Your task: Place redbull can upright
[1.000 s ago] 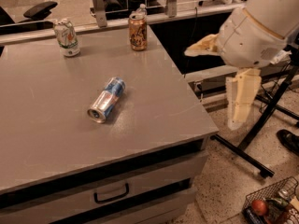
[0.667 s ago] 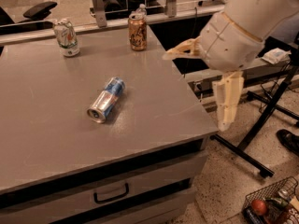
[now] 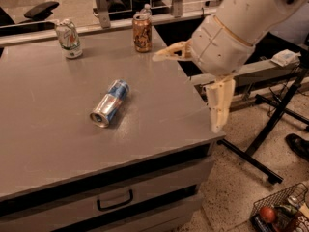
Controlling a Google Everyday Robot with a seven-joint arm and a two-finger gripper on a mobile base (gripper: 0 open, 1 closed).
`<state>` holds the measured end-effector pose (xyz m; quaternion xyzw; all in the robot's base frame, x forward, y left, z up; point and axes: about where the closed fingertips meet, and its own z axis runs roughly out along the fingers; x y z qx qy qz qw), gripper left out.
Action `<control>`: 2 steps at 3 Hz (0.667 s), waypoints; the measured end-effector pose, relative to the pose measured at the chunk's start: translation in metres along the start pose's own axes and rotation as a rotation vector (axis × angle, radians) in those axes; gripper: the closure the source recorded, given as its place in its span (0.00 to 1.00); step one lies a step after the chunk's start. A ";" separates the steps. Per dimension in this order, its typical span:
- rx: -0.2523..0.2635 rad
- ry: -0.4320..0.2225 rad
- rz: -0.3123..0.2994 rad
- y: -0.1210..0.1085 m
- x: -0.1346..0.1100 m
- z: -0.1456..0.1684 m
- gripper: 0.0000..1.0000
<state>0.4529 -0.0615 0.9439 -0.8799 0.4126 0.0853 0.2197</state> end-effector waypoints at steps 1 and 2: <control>-0.018 -0.018 -0.203 -0.026 -0.016 0.022 0.00; -0.082 -0.021 -0.424 -0.060 -0.035 0.054 0.00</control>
Offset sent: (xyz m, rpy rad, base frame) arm 0.0466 0.1398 -0.0366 -0.1329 -0.1779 0.7002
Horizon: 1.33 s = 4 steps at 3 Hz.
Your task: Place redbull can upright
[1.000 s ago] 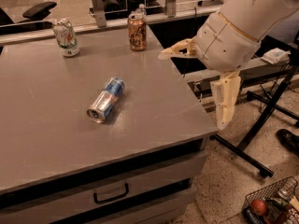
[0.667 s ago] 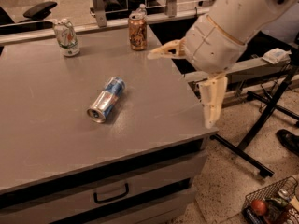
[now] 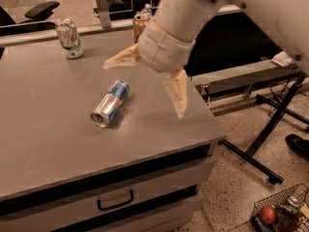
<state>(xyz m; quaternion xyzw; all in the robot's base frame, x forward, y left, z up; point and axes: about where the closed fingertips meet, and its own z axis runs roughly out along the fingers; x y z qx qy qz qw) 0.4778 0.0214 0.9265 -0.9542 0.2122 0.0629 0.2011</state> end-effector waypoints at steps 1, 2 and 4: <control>-0.058 0.018 -0.136 -0.031 -0.001 0.029 0.00; -0.130 0.059 -0.225 -0.056 0.003 0.064 0.00; -0.239 0.040 -0.227 -0.076 0.011 0.102 0.00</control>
Offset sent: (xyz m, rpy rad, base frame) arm 0.0355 0.0960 -0.0586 -0.2141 -0.1164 0.2787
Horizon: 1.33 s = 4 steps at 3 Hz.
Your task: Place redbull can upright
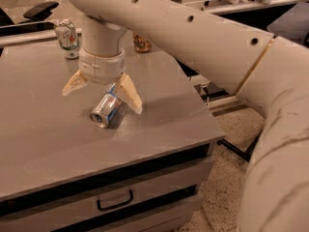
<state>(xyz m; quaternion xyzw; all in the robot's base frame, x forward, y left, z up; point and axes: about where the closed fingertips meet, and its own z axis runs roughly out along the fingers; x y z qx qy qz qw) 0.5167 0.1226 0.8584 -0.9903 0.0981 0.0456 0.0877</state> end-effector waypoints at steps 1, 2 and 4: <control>-0.042 -0.039 0.060 -0.003 0.005 0.016 0.02; -0.059 -0.051 0.115 0.002 0.009 0.023 0.23; -0.039 -0.097 0.159 -0.001 0.012 0.004 0.70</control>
Offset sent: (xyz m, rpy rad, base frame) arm 0.0020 -0.0166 -0.0304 -0.1217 0.1386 -0.1507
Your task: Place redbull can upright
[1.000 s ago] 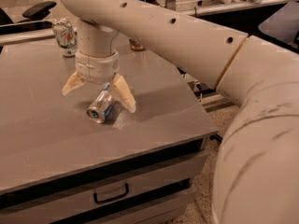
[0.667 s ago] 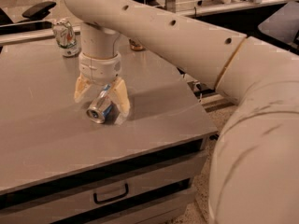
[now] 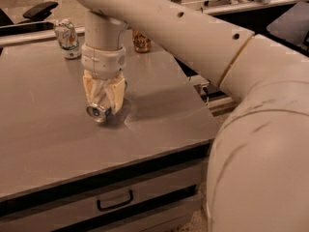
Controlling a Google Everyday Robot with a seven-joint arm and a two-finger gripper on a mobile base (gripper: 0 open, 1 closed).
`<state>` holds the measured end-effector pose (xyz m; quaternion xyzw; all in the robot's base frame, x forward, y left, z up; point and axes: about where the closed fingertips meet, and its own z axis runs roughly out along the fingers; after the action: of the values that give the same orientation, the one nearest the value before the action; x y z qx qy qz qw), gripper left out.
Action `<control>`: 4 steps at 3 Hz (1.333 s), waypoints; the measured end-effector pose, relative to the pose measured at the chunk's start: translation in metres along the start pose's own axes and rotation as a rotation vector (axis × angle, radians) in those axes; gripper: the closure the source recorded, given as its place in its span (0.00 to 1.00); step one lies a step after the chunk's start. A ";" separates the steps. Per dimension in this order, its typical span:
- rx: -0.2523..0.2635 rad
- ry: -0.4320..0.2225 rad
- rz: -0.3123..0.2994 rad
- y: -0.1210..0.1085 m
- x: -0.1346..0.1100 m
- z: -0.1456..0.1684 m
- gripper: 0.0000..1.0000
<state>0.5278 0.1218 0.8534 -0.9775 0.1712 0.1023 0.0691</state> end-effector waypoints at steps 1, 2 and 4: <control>0.135 -0.062 0.060 -0.015 -0.002 -0.049 0.93; 0.358 -0.291 0.211 -0.028 -0.008 -0.064 1.00; 0.747 -0.686 0.439 -0.005 -0.017 -0.089 1.00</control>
Offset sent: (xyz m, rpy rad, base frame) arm 0.0094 -0.0405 0.1204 0.7585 0.5112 -0.4870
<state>0.5294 0.1173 0.9436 -0.7386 0.3633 0.3592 0.4398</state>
